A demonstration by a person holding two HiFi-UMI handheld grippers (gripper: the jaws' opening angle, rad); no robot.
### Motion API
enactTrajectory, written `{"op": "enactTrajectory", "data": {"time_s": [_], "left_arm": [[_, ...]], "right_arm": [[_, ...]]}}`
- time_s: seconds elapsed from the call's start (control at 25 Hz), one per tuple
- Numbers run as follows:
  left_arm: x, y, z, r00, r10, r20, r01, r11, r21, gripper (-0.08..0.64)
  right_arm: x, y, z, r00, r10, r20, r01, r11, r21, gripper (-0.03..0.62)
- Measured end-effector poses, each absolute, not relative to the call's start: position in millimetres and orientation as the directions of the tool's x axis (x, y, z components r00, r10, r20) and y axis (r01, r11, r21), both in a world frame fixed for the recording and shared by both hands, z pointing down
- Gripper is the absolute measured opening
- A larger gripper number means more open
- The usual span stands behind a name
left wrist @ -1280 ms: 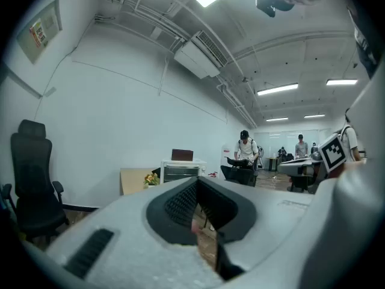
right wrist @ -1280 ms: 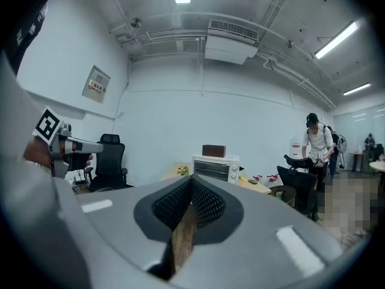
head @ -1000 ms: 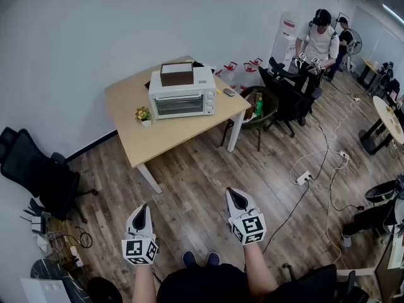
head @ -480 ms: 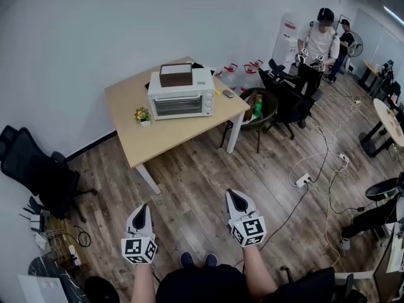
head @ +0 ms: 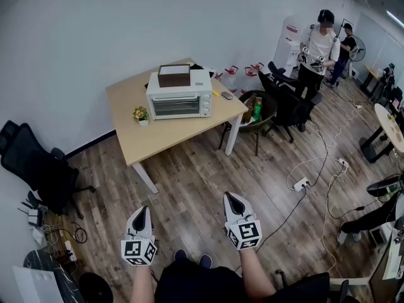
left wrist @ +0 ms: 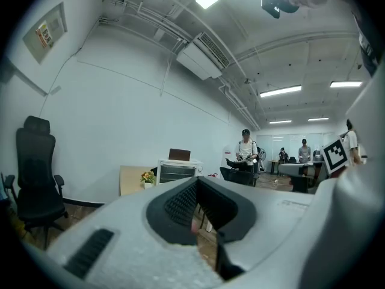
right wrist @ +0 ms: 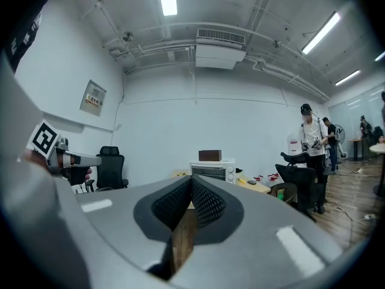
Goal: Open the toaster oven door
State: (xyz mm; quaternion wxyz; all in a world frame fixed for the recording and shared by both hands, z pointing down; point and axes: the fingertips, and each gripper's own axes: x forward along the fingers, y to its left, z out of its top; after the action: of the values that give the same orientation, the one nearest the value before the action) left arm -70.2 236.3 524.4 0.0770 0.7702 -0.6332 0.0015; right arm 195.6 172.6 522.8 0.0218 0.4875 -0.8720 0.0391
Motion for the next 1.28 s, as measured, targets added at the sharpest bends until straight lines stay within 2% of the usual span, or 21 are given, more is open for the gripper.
{"op": "enactTrajectory", "data": {"time_s": [0.8, 1.28], "left_arm": [[-56.7, 200.9, 538.8, 0.207, -0.973, 0.098, -0.976, -0.198, 0.093, -0.002], [-84.0, 144.3, 545.2, 0.169, -0.982, 0.089, -0.984, -0.162, 0.075, -0.002]], "right_arm": [[215.3, 143.9, 546.9, -0.5, -0.861, 0.087, -0.866, 0.496, -0.065, 0.002], [200.4, 83.9, 552.9, -0.509, -0.854, 0.104, -0.86, 0.508, -0.04, 0.002]]}}
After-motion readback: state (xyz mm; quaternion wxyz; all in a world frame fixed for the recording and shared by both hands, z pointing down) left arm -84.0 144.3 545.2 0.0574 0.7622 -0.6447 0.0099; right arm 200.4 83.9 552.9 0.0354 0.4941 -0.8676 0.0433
